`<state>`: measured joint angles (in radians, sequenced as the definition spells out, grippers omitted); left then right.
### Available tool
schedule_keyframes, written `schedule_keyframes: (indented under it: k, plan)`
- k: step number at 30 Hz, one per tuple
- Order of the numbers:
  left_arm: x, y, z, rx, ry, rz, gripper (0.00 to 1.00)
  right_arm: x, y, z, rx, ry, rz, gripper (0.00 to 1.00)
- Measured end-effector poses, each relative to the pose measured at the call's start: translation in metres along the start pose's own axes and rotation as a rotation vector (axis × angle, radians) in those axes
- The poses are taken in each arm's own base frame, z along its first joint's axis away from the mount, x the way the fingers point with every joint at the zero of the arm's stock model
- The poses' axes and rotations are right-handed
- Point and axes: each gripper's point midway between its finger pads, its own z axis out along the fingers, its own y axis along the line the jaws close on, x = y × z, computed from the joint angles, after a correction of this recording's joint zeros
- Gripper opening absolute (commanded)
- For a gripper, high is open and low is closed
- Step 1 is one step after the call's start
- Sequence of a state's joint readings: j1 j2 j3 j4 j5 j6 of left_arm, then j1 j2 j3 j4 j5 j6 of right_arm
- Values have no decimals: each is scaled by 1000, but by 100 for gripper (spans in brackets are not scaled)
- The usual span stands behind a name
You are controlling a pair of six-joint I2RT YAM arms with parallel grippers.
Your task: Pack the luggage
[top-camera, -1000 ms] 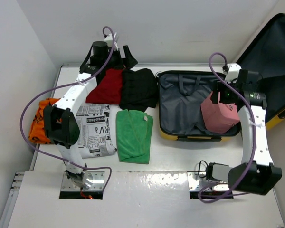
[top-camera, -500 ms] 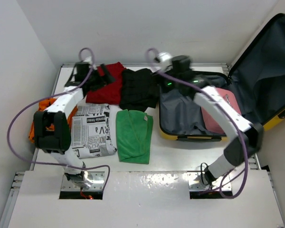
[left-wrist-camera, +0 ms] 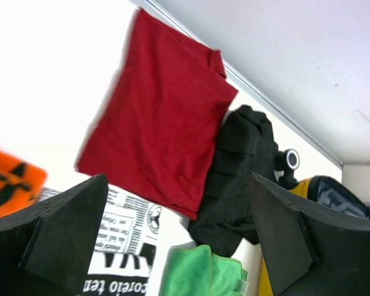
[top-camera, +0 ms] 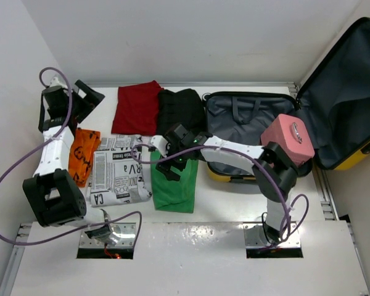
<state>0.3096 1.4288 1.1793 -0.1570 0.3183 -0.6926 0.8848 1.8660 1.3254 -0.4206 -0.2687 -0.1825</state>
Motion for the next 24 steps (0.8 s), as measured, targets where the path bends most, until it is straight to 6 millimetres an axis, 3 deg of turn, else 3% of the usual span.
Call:
schedule_keyframes:
  k: [8, 11, 15, 18, 19, 20, 22, 24]
  plan:
    - [-17, 17, -15, -28, -40, -16, 100, 38, -6, 41, 23, 97, -62, 94]
    - [-19, 20, -16, -31, -44, -15, 100, 46, -7, 53, 42, 117, -89, 86]
    - [-21, 22, -16, -39, -50, -14, 100, 46, -8, 57, 59, 107, -106, 63]
    - [-22, 24, -16, -50, -57, -13, 100, 43, -7, 59, 74, 97, -121, 36]
    - [-23, 25, -16, -53, -60, -12, 100, 43, -7, 60, 76, 92, -126, 19]
    - [-23, 25, -16, -58, -61, -13, 100, 42, -7, 60, 78, 88, -134, 11]
    - [-25, 24, -14, -60, -63, -9, 100, 42, -9, 58, 85, 86, -130, 0]
    - [-28, 21, -12, -60, -69, -3, 100, 45, -14, 51, 90, 94, -115, 0]
